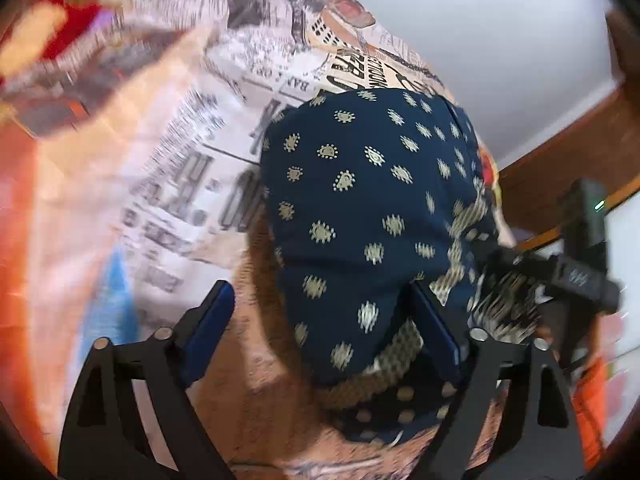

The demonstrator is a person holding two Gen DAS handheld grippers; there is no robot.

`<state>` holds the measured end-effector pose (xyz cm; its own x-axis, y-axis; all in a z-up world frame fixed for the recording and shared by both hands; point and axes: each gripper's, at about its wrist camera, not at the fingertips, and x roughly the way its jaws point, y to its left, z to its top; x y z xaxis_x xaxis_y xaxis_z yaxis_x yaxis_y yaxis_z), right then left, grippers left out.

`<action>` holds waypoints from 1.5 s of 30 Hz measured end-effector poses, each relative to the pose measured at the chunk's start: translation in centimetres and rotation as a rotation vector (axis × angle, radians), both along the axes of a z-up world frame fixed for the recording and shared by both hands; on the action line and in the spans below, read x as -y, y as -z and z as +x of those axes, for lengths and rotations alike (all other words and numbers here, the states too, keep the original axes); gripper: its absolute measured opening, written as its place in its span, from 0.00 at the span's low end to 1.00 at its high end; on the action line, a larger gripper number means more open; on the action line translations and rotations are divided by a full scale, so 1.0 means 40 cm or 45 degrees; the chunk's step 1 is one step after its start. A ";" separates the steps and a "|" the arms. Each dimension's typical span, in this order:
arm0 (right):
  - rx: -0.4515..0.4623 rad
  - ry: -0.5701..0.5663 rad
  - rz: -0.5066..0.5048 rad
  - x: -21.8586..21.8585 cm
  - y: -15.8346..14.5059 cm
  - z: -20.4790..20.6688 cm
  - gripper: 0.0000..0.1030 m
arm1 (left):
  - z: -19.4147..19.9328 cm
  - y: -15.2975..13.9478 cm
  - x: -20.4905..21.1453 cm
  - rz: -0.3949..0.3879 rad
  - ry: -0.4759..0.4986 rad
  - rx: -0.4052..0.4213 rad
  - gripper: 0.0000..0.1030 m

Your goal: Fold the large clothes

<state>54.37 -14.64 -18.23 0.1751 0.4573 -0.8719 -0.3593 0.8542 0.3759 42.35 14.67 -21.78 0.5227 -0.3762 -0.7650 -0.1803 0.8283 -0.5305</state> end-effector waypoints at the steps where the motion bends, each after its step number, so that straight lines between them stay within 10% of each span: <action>1: -0.029 -0.003 0.011 -0.001 0.013 0.011 0.94 | 0.016 0.016 -0.005 -0.059 0.005 -0.014 0.88; 6: -0.178 -0.059 0.114 -0.005 0.089 0.063 0.99 | 0.066 0.081 -0.009 -0.238 0.014 -0.062 0.94; 15: -0.110 -0.152 0.143 -0.050 0.108 0.062 0.89 | 0.109 0.152 0.002 -0.502 0.032 -0.084 0.85; 20: -0.162 -0.105 0.235 -0.036 0.115 0.050 0.60 | 0.105 0.109 0.025 -0.405 0.055 -0.044 0.72; 26: -0.165 -0.101 0.262 -0.033 0.089 0.024 0.48 | 0.077 0.018 0.030 -0.296 0.099 0.016 0.64; 45: 0.096 -0.194 0.333 -0.180 -0.219 -0.217 0.46 | -0.192 -0.304 -0.165 -0.096 0.063 0.252 0.64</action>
<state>45.68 -7.43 -9.47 0.1470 0.6906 -0.7081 -0.5108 0.6661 0.5435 34.67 21.26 -9.64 0.6396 -0.4572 -0.6180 -0.0267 0.7903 -0.6122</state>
